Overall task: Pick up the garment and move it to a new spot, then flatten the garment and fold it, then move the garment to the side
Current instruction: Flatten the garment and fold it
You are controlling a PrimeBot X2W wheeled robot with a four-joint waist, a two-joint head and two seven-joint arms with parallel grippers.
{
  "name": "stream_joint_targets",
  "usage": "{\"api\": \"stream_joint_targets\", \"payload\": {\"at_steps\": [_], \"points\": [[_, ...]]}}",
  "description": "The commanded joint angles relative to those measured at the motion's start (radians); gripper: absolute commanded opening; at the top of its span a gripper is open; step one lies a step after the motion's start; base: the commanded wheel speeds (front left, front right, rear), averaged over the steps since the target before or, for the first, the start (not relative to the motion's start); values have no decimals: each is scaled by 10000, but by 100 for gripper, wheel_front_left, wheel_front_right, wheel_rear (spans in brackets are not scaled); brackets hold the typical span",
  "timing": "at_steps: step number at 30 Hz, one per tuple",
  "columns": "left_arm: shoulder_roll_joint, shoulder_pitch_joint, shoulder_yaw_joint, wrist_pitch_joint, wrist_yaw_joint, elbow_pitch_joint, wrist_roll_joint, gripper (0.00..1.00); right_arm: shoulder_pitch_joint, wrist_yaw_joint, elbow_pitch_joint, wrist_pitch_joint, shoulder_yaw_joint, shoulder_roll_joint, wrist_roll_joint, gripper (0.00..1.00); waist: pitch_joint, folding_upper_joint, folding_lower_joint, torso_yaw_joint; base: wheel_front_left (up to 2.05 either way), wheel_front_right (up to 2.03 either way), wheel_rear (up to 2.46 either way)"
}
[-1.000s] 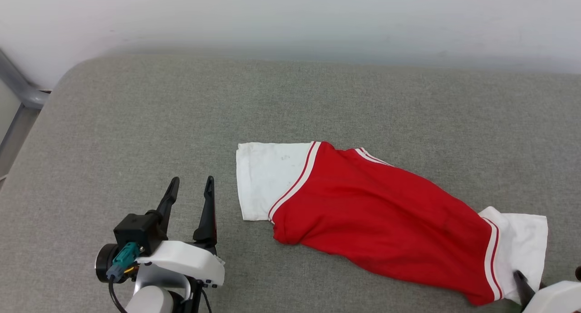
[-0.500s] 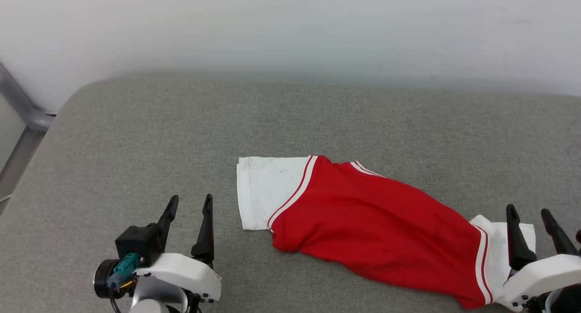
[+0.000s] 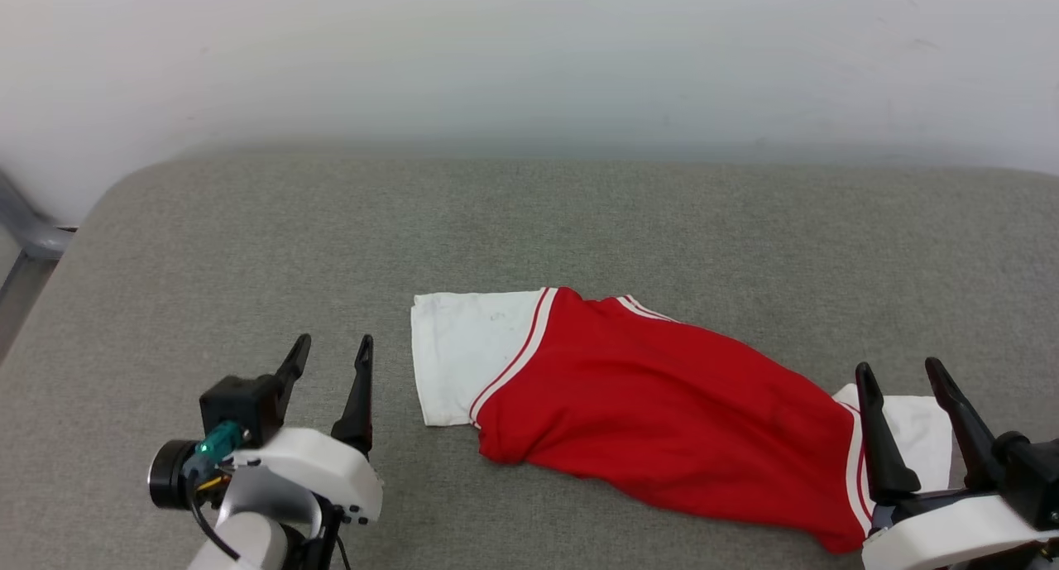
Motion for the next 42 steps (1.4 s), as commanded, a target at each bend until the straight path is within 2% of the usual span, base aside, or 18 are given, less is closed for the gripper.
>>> {"api": "stream_joint_targets", "payload": {"at_steps": [1,7,14,18,24,28,29,31,35,42], "points": [[109,-404,-51,226,-138,134,-21,100,96,-7,-243,6,123,48,-31,100,234,-1,1,-209,0,0,0],[337,-1910,-92,1568,-955,870,-606,100,-229,-7,-579,40,422,52,251,100,1014,-1,1,-744,0,0,0],[689,-3640,-119,3997,-1984,2573,-1727,100,-731,-7,-288,-96,510,53,508,100,1986,-1,1,-1278,0,0,0],[917,-4367,-198,5319,-2246,3520,-2192,100,-1036,-9,-66,-275,563,53,646,100,2461,-1,1,-1501,0,0,0],[1119,-4972,-573,6760,-2485,4438,-2441,100,-1279,-9,315,-491,617,55,870,100,2935,-1,1,-1684,0,0,0],[1015,-4891,-1046,8025,-2570,4977,-2681,100,-1418,-9,575,-586,571,54,954,100,3048,-1,1,-1718,0,0,0],[986,-4860,-1138,8281,-2590,5070,-2733,81,-1455,-7,609,-608,575,55,973,100,3066,-1,1,-1728,0,0,0],[923,-4890,-1255,8371,-2622,5052,-2753,0,-1498,-9,735,-571,517,54,1035,100,3099,-1,1,-1738,0,0,0],[771,-4910,-1142,7764,-2651,4966,-2807,0,-1675,-7,1073,-595,177,51,1340,100,2993,-1,1,-1751,0,0,0],[854,-4834,-964,6894,-2621,5033,-2725,0,-2029,-9,2333,15,-785,-52,1810,100,2625,-1,1,-1676,0,0,0]]}}
